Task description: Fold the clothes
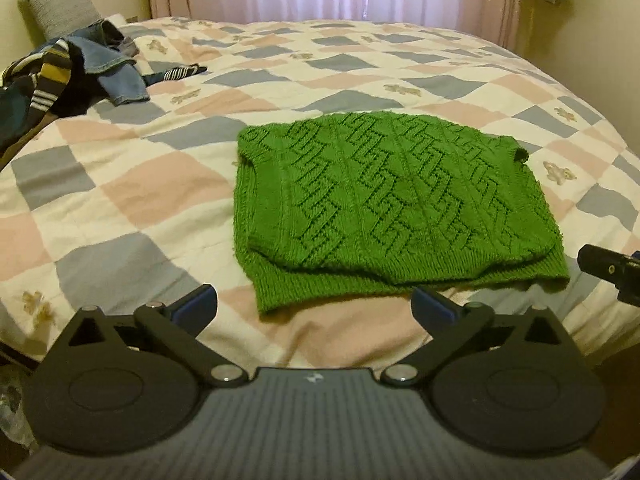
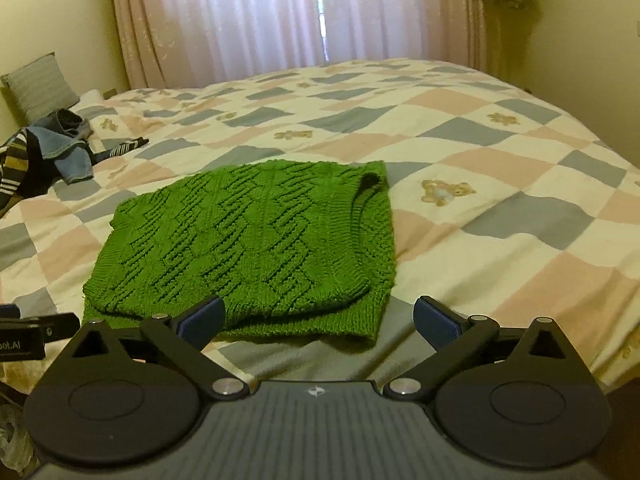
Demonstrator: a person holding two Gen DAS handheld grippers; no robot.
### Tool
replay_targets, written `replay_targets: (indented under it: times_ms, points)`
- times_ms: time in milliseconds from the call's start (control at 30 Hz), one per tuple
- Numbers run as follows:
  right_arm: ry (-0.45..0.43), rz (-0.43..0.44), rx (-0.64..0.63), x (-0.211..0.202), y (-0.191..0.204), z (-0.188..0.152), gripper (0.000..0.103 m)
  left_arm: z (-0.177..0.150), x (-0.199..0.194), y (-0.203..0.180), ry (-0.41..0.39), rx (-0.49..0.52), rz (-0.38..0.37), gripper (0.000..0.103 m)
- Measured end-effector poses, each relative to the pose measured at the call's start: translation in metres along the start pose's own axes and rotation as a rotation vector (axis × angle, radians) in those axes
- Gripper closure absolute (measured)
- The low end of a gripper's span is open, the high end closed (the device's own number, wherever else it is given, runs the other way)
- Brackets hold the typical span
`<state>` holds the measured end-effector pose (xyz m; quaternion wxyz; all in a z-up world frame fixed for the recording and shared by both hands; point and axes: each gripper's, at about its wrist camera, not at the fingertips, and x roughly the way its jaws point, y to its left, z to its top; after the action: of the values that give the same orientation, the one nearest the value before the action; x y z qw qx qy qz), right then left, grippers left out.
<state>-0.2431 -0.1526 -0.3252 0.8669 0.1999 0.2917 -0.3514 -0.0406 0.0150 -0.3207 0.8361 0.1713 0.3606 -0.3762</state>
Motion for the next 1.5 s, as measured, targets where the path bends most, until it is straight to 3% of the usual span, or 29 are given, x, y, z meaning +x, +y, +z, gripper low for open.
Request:
replay_targets:
  times_ms: [200,500,867,1000,1200,1500]
  points:
    - [0.056,0.069,0.127,-0.002,-0.014,0.003,0.000,-0.002,-0.011,0.004,0.001,-0.025,0.010,0.001]
    - [0.041,0.094,0.108,-0.011,-0.018,-0.003,0.000,-0.004,-0.020,0.004,0.015,0.003,0.054,0.001]
    - [-0.056,0.061,0.181,-0.025,-0.028,-0.005,0.000,-0.004,-0.029,0.003,0.003,0.005,0.034,0.001]
    - [-0.047,0.040,0.138,-0.027,-0.025,-0.005,0.000,-0.006,-0.029,0.003,0.006,0.001,0.027,0.001]
    - [-0.025,0.081,0.075,-0.024,-0.012,-0.006,0.000,-0.012,-0.028,0.010,0.025,-0.021,0.017,0.001]
    - [0.008,0.045,-0.027,-0.014,0.008,-0.006,0.000,-0.016,-0.014,0.014,0.070,-0.052,0.003,0.001]
